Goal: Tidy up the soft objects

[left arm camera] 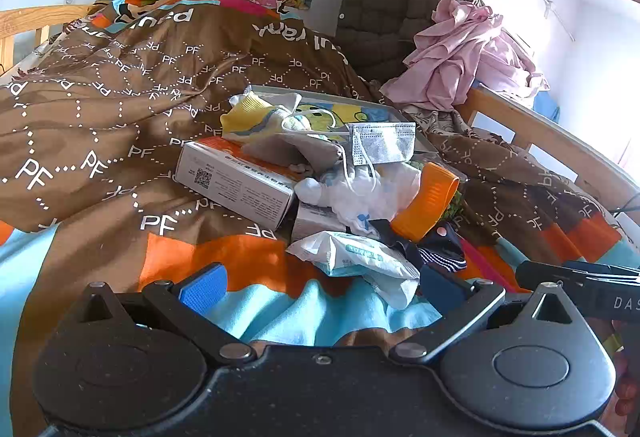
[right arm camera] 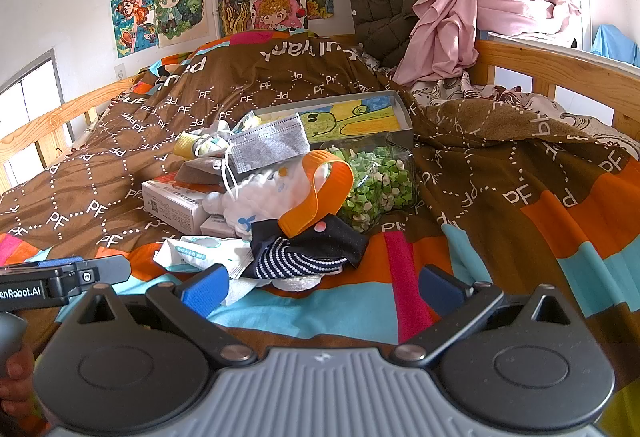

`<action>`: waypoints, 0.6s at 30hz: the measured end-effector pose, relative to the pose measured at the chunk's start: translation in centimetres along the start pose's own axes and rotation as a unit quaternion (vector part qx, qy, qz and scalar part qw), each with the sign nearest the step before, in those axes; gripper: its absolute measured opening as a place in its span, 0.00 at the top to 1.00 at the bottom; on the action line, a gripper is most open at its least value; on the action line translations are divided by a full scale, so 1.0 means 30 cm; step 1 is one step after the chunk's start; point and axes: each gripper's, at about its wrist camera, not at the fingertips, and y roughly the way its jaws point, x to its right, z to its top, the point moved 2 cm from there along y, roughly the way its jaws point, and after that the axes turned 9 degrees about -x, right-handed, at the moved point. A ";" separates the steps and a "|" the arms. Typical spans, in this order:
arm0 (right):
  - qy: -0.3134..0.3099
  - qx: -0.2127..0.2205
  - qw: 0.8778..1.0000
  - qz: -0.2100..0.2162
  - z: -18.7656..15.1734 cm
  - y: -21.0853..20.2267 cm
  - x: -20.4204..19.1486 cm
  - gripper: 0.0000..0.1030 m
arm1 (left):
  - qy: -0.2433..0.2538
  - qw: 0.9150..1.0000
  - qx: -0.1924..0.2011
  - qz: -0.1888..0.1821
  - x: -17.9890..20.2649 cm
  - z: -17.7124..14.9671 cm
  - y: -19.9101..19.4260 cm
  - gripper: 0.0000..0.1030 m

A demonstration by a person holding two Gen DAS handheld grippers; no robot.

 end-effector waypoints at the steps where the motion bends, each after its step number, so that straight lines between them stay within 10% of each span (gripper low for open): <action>1: 0.000 0.000 1.000 0.000 0.000 0.000 0.000 0.00 | 0.000 1.000 0.000 0.000 0.000 0.000 0.000 0.01; 18: 0.002 -0.001 1.000 -0.001 0.003 0.005 0.001 0.00 | -0.008 1.000 -0.009 0.018 -0.011 0.007 0.008 0.01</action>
